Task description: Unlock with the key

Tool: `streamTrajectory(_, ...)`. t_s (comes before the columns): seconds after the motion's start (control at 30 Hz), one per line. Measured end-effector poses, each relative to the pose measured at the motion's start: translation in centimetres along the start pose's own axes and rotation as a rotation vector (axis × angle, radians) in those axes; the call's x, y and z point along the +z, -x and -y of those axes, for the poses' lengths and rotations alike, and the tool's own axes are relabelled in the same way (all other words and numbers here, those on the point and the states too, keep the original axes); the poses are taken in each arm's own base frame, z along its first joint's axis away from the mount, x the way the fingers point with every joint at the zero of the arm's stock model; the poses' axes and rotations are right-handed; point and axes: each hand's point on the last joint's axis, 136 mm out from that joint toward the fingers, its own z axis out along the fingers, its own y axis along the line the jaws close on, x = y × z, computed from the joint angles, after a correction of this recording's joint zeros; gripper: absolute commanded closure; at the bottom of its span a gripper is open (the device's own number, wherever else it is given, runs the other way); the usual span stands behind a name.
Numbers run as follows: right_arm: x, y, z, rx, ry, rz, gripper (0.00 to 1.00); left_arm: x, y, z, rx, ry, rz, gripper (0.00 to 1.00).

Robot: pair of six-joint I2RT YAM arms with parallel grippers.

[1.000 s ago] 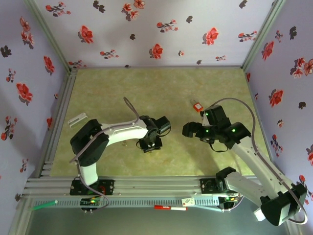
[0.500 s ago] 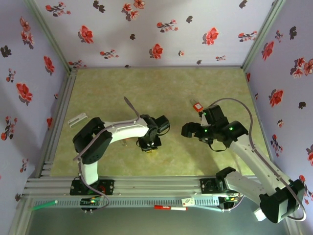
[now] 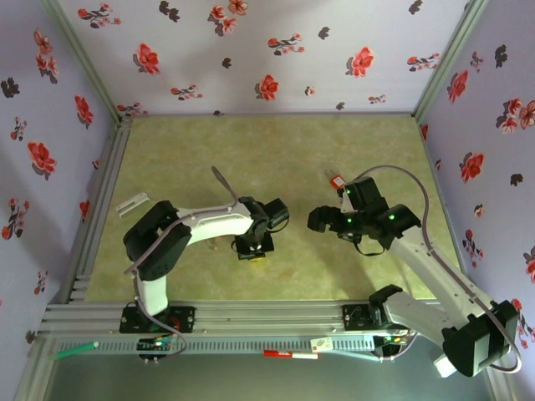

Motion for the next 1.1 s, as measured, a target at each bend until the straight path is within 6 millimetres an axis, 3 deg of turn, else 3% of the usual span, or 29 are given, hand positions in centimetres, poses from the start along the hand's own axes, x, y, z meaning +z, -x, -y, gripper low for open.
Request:
streamTrajectory(0.07, 0.0, 0.1, -0.2, 0.014, 0.01, 0.002, 0.12, -0.8, 0.1, 0.2, 0.013, -0.028, 0.014, 1.0)
streamTrajectory(0.13, 0.0, 0.3, -0.5, 0.044, 0.032, 0.007, 0.12, -2.9, 0.5, 1.3, 0.037, -0.108, 0.057, 1.0)
streamTrajectory(0.2, 0.1, 0.7, -0.7, 0.095, 0.063, 0.017, 0.12, -6.7, 1.1, 3.1, 0.076, -0.258, 0.135, 1.0)
streamTrajectory(0.37, 0.2, 2.3, -2.0, 0.261, 0.199, 0.06, 0.12, -20.2, 2.0, 6.9, 0.191, -0.713, 0.395, 1.0)
streamTrajectory(0.47, 0.0, 3.2, -3.3, 0.319, 0.275, 0.077, 0.12, -23.8, 1.8, 7.5, 0.247, -0.831, 0.466, 1.0)
streamTrajectory(0.53, -0.4, 4.1, -4.4, 0.349, 0.33, 0.095, 0.13, -23.8, 1.7, 7.8, 0.266, -0.853, 0.48, 1.0)
streamTrajectory(0.7, -0.9, 5.6, -6.2, 0.428, 0.45, 0.126, 0.13, -21.3, 1.5, 7.4, 0.28, -0.817, 0.46, 1.0)
streamTrajectory(0.87, -0.5, 6.0, -6.5, 0.536, 0.52, 0.117, 0.13, -22.2, 1.9, 7.9, 0.302, -0.842, 0.504, 1.0)
streamTrajectory(1.1, -0.1, 5.1, -7.4, 0.632, 0.587, 0.076, 0.13, -23.8, 3.1, 8.5, 0.303, -0.867, 0.606, 1.0)
